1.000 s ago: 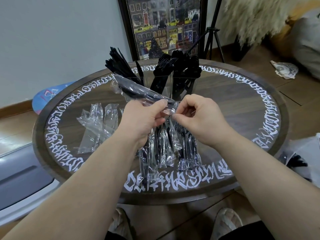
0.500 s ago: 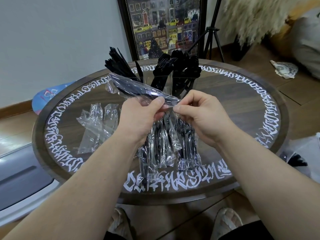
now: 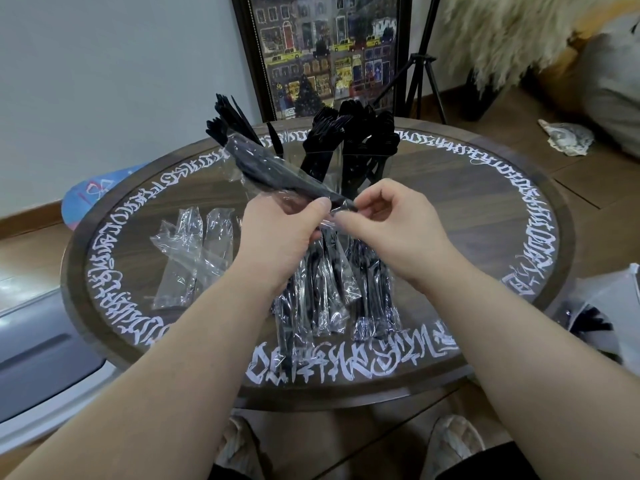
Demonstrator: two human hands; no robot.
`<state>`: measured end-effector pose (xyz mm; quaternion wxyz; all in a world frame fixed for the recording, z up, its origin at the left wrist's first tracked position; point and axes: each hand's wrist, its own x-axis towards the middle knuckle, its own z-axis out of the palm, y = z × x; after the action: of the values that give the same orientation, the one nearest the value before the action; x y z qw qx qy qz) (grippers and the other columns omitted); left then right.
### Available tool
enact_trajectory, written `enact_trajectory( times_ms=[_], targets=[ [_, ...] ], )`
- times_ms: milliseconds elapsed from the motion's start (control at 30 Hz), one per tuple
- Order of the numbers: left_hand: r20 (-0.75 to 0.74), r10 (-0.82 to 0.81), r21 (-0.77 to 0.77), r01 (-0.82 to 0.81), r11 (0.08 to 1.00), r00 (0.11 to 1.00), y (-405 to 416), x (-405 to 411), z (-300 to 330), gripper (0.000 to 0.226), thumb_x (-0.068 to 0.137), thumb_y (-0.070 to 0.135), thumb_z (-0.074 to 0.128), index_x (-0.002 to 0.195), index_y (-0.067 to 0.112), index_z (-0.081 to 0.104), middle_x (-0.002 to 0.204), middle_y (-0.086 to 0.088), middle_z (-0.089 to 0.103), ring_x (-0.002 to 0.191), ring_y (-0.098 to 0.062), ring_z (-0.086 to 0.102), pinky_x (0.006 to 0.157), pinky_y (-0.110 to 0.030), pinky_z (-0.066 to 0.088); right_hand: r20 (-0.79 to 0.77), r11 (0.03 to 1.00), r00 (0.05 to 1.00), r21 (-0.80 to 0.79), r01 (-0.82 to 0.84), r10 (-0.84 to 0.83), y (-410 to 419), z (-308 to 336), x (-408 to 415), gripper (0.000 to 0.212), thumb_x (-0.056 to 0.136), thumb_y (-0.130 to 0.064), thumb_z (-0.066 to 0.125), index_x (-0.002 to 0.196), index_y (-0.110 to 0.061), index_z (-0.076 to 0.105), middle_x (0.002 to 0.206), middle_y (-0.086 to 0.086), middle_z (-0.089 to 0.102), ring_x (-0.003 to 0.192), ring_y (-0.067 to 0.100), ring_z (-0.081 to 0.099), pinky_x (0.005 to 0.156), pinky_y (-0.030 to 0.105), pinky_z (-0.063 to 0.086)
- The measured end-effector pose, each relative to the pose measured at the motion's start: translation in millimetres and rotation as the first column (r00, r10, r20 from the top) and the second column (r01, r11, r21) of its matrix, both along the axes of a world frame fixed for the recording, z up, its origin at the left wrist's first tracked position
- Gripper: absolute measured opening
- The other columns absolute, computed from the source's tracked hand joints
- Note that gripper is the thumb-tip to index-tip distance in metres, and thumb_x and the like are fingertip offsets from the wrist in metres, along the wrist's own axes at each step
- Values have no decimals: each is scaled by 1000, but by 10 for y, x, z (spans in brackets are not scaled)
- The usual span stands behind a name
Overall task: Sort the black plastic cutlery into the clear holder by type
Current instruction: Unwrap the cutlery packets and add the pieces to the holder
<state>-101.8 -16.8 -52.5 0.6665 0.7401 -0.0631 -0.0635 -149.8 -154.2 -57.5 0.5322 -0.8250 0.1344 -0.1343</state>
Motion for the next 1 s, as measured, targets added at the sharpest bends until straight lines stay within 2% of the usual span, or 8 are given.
enact_trajectory(
  times_ms=[267, 367, 500, 700, 767, 833, 900, 1000],
  targets=[
    [-110, 5, -93, -16, 996, 994, -60, -9, -14, 13, 84, 23, 72, 77, 18, 62, 75, 2, 67, 73, -13, 64, 65, -28, 52, 20, 974, 1000, -226, 27, -23, 47, 6, 14, 17, 80, -17, 68, 66, -24, 60, 62, -11, 58, 61, 5, 53, 66, 26, 47],
    [-156, 50, -134, -71, 988, 987, -60, 36, -28, 15, 87, 22, 69, 78, 11, 63, 80, -4, 69, 79, -21, 66, 65, -27, 55, 6, 996, 998, 69, 63, -63, 72, -9, 21, 17, 79, -10, 66, 66, -20, 60, 64, -1, 62, 61, 14, 55, 61, 32, 47],
    [-191, 78, -185, -113, 976, 979, -57, 28, 2, 19, 88, 19, 66, 75, 8, 58, 82, -10, 65, 77, -21, 65, 55, -19, 53, -64, 796, 996, 600, 87, -61, 71, 22, 36, 22, 88, -2, 59, 70, -14, 56, 70, 5, 60, 63, 16, 56, 57, 25, 45],
    [-210, 169, -220, -215, 952, 963, 2, 91, 43, 24, 88, 18, 67, 93, -1, 53, 89, -11, 63, 80, -20, 64, 71, -29, 59, -194, 611, 981, 774, 165, -20, 2, 11, 47, 11, 88, -10, 56, 79, -16, 58, 73, 0, 61, 69, 16, 57, 62, 29, 44],
    [-187, 197, -184, -231, 955, 962, 1, 71, 46, 22, 88, 18, 68, 80, 6, 51, 79, -4, 58, 72, -15, 60, 70, -27, 58, -181, 651, 975, 727, 220, -128, -31, 18, 53, 8, 85, -9, 57, 80, -15, 59, 77, 0, 59, 69, 15, 53, 58, 27, 43],
    [-172, 194, -174, -223, 959, 966, 4, 70, 33, 21, 87, 17, 68, 77, 9, 52, 80, -4, 59, 71, -15, 60, 64, -23, 56, -45, 859, 961, 439, 264, -273, -63, 37, 48, 11, 82, -7, 60, 75, -16, 62, 73, -4, 58, 63, 7, 49, 56, 23, 43],
    [-160, 182, -169, -209, 963, 970, -7, 64, 26, 17, 87, 17, 69, 79, 11, 55, 79, -3, 62, 68, -12, 61, 62, -22, 54, 65, 968, 972, 122, 218, -227, -45, 56, 39, 14, 78, -8, 64, 71, -19, 66, 64, -10, 60, 56, 2, 48, 56, 22, 44],
    [-174, 165, -197, -199, 960, 971, -35, 40, 35, 17, 86, 13, 68, 74, 12, 56, 72, 2, 61, 68, -10, 60, 70, -27, 57, -74, 994, 992, 32, 100, -97, 35, -16, 26, 16, 78, -8, 66, 65, -18, 70, 56, -11, 61, 55, 8, 50, 54, 27, 42]
  ],
)
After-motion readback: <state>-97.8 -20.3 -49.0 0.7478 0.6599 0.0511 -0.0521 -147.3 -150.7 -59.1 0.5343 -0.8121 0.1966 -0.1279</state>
